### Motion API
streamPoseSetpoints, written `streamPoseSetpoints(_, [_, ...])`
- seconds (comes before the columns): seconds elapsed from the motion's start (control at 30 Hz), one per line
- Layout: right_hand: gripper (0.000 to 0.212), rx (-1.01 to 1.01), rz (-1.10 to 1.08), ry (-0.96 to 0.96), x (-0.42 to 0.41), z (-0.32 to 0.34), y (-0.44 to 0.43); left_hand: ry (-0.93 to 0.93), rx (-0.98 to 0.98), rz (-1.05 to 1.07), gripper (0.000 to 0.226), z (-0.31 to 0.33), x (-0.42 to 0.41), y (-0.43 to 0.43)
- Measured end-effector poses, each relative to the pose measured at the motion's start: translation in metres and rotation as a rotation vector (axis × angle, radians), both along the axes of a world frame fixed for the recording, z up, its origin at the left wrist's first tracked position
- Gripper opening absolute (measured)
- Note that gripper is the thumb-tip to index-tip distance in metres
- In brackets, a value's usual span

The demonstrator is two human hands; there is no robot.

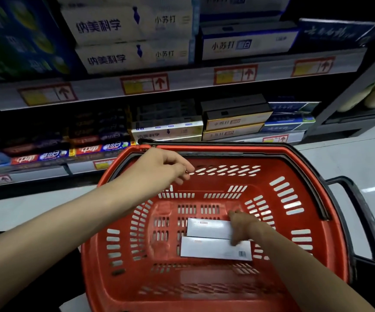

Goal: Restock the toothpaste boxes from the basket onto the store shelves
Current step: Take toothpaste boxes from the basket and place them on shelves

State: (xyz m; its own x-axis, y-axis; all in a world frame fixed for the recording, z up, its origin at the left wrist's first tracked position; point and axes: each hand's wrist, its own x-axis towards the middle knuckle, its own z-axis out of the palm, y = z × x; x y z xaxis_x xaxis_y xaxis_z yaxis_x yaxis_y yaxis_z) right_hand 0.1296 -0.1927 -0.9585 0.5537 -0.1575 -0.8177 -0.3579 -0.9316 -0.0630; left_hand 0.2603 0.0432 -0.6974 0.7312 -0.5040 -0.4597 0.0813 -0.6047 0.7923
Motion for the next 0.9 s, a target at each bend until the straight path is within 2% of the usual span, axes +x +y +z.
streamPoseSetpoints(0.1, [0.106,0.001,-0.043,-0.016,0.0,0.004,-0.001,0.006,0.009,0.005,0.028,-0.002,-0.001,0.001])
streamPoseSetpoints(0.3, [0.079,-0.015,0.059,-0.05,-0.005,0.029,0.008,-0.023,0.025,0.013,0.028,-0.005,0.0,0.005])
streamPoseSetpoints(0.4, [0.063,-0.116,0.238,-0.165,0.003,0.067,0.014,-0.025,0.039,0.009,0.028,-0.007,0.001,0.005])
streamPoseSetpoints(0.47, [0.051,-0.189,0.394,-0.297,0.011,0.1,0.015,-0.031,0.043,0.012,0.027,-0.008,0.002,0.003])
streamPoseSetpoints(0.57, [0.047,-0.27,0.647,-0.578,0.016,0.152,0.009,-0.057,0.055,0.014,0.025,-0.008,0.002,0.001])
streamPoseSetpoints(0.63, [0.045,-0.294,0.737,-0.755,0.009,0.191,0.004,-0.058,0.05,0.023,0.021,-0.01,0.003,0.0])
streamPoseSetpoints(0.73, [0.025,-0.365,0.833,-1.102,-0.007,0.252,-0.003,-0.034,0.015,0.043,0.017,-0.008,0.003,-0.002])
streamPoseSetpoints(0.77, [0.017,-0.402,0.831,-1.224,-0.013,0.27,-0.004,-0.017,0.004,0.034,0.022,-0.006,0.002,-0.003])
streamPoseSetpoints(0.83, [0.037,-0.457,0.748,-1.454,-0.023,0.29,-0.008,0.036,-0.005,0.012,0.036,-0.001,-0.003,-0.004])
streamPoseSetpoints(0.9, [0.033,-0.496,0.624,-1.58,-0.029,0.291,-0.013,0.158,-0.031,0.001,0.046,0.001,-0.007,-0.004])
